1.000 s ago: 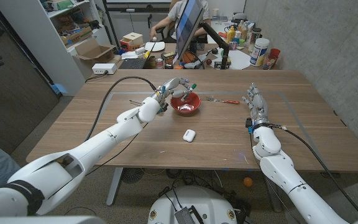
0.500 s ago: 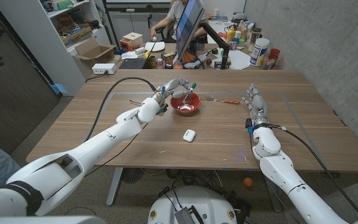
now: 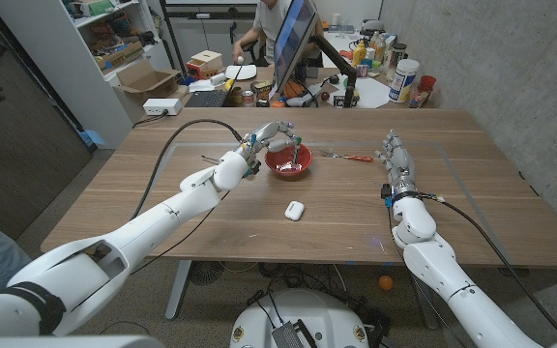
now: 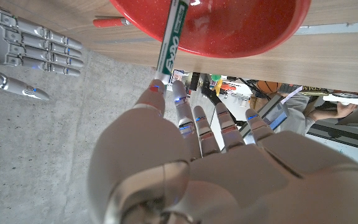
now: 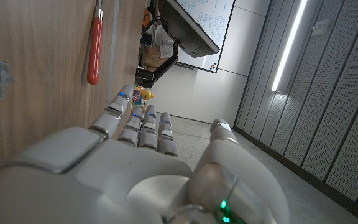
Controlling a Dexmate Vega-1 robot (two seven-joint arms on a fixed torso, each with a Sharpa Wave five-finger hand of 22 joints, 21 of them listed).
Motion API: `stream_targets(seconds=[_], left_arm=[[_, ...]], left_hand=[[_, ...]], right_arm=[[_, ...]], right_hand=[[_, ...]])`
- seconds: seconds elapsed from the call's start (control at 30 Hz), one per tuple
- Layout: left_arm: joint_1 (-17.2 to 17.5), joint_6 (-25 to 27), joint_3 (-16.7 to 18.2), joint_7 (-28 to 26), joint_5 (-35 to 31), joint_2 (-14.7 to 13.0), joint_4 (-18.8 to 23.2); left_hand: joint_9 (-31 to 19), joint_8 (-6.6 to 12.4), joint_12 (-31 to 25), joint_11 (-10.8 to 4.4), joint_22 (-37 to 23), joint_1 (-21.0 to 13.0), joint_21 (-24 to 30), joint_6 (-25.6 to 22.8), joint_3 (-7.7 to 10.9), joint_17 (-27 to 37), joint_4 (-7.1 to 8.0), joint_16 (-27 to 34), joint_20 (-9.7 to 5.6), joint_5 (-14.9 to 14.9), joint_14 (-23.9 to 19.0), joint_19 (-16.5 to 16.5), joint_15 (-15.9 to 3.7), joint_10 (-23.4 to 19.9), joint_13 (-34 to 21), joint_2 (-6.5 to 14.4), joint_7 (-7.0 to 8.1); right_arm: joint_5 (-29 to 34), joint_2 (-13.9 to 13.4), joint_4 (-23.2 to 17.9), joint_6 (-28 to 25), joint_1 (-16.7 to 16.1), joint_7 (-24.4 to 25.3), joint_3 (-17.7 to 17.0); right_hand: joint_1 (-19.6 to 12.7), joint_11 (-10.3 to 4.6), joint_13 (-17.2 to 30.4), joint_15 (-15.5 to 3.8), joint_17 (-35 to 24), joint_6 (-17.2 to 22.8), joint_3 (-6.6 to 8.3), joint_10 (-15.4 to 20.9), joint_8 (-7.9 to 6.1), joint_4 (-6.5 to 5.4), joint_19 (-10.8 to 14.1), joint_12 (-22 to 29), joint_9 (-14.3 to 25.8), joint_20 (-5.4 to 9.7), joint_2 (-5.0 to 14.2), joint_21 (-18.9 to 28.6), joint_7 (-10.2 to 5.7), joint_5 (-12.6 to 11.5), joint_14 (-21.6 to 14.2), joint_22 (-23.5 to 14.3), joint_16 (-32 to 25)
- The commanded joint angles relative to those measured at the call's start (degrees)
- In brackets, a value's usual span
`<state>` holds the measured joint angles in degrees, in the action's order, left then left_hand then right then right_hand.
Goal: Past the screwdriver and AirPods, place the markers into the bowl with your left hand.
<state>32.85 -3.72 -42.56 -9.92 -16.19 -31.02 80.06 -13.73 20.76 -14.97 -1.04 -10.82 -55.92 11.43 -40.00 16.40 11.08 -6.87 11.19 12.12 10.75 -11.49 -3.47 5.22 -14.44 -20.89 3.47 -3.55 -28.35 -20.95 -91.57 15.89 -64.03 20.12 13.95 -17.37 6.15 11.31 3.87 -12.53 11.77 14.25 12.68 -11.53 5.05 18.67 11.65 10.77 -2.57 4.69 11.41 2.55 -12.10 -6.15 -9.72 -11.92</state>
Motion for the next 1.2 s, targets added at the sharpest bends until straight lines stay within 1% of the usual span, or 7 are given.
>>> stream_targets(seconds=[0.03, 0.4, 0.53, 0.77, 0.97, 1.1, 1.2], left_arm=[[0.31, 1.78, 0.17, 1.60, 0.18, -0.87, 1.49], [1.42, 2.17, 1.10, 0.72, 0.71, -1.54, 2.73], [2.76, 1.72, 2.84, -1.53, 1.45, -2.25, 4.30], [5.10, -1.01, 8.92, -6.37, 4.87, -4.68, 6.72], [7.01, -1.16, 12.69, -6.64, 8.15, -7.24, 7.87], [8.63, -1.72, 14.35, -6.77, 9.47, -9.10, 8.15], [10.04, -2.05, 15.59, -6.55, 11.03, -10.23, 8.34]], left_hand=[[-0.40, -0.67, 0.41, 0.85, -0.15, 1.02, -0.04, 1.47, -0.30, 0.22, 0.11, -0.13, 0.24, -0.21, 1.12, -0.80, 0.46, 1.13, -0.41, -0.17, 0.08], [-0.90, -0.12, 0.25, 0.75, -0.19, 1.97, -0.02, 0.52, -0.44, 0.31, 0.26, 0.21, 0.23, -0.24, 1.01, -1.25, 0.60, 0.92, -0.59, -0.14, 0.36], [-1.61, 1.25, -0.70, 0.36, -0.28, 0.77, 0.59, -2.16, 1.21, 0.34, -0.47, 1.14, 0.13, 0.37, -1.15, -0.29, 0.07, -1.36, -0.84, 1.98, -0.18], [-4.21, 6.92, -3.66, -3.88, -0.17, -2.86, 1.85, -11.94, 5.54, -0.02, -2.90, 3.14, 0.09, 1.70, -8.94, 3.76, -2.68, -10.42, -1.60, 4.12, 0.97], [-4.66, 7.13, -3.40, -3.41, -0.16, -2.47, 1.90, -11.46, 5.46, -0.02, -2.62, 2.87, 0.12, 1.66, -8.80, 4.15, -2.78, -10.23, -1.73, 3.42, 0.81], [-4.64, 6.21, -2.86, -3.06, -0.13, -1.12, 1.66, -8.92, 5.13, 0.19, -1.81, 2.50, 0.19, 1.45, -8.21, 3.99, -2.24, -9.46, -1.92, 3.04, 0.54], [-4.31, 4.98, -2.69, -2.82, -0.12, -0.03, 1.47, -6.23, 5.03, 0.31, -1.31, 2.34, 0.18, 1.41, -8.06, 3.82, -2.17, -9.48, -2.06, 3.08, 1.54]], right_arm=[[0.05, -0.08, -0.33, -0.17, 0.00, -0.11, 0.12], [0.47, -0.12, -0.83, -0.62, 0.16, 0.07, 0.55], [0.87, -0.24, -1.46, -1.00, 0.11, 0.40, 0.79], [1.74, -0.41, -2.88, -1.81, -0.09, 1.32, 1.26], [2.73, -0.58, -4.22, -2.84, 0.03, 2.16, 1.94], [3.48, -0.61, -5.00, -3.61, 0.22, 2.80, 2.49], [4.10, -0.59, -5.49, -4.18, 0.36, 3.29, 2.96]], right_hand=[[0.17, -0.06, 0.10, 0.09, -0.20, 0.31, 0.08, 0.59, 0.13, 0.15, 0.06, -0.05, 0.13, -0.32, -0.26, -0.20, -0.14, -0.27, -0.63, -0.23, -0.17], [0.22, -0.03, 0.10, 0.14, -0.19, 0.51, 0.06, 0.78, 0.07, 0.20, 0.06, 0.02, 0.13, -0.32, -0.29, -0.19, -0.17, -0.26, -0.77, -0.24, -0.21], [0.22, -0.11, 0.10, 0.15, -0.19, 0.50, 0.07, 0.74, 0.08, 0.21, 0.07, 0.01, 0.13, -0.32, -0.28, -0.19, -0.17, -0.26, -0.77, -0.24, -0.21], [0.24, -0.12, 0.10, 0.11, -0.19, 0.50, 0.08, 0.77, 0.10, 0.24, 0.08, 0.01, 0.13, -0.34, -0.23, -0.18, -0.33, -0.26, -0.75, -0.24, -0.20], [0.21, -0.05, 0.10, 0.16, -0.18, 0.52, 0.10, 0.77, 0.10, 0.28, 0.09, 0.01, 0.13, -0.35, -0.23, -0.18, -0.32, -0.26, -0.77, -0.24, -0.20], [0.19, -0.14, 0.10, 0.13, -0.17, 0.53, 0.11, 0.75, 0.10, 0.32, 0.10, 0.00, 0.13, -0.36, -0.23, -0.17, -0.33, -0.26, -0.76, -0.24, -0.19], [0.22, -0.08, 0.10, 0.17, -0.18, 0.54, 0.10, 0.78, 0.10, 0.32, 0.11, 0.01, 0.14, -0.40, -0.22, -0.17, -0.36, -0.26, -0.78, -0.24, -0.20]])
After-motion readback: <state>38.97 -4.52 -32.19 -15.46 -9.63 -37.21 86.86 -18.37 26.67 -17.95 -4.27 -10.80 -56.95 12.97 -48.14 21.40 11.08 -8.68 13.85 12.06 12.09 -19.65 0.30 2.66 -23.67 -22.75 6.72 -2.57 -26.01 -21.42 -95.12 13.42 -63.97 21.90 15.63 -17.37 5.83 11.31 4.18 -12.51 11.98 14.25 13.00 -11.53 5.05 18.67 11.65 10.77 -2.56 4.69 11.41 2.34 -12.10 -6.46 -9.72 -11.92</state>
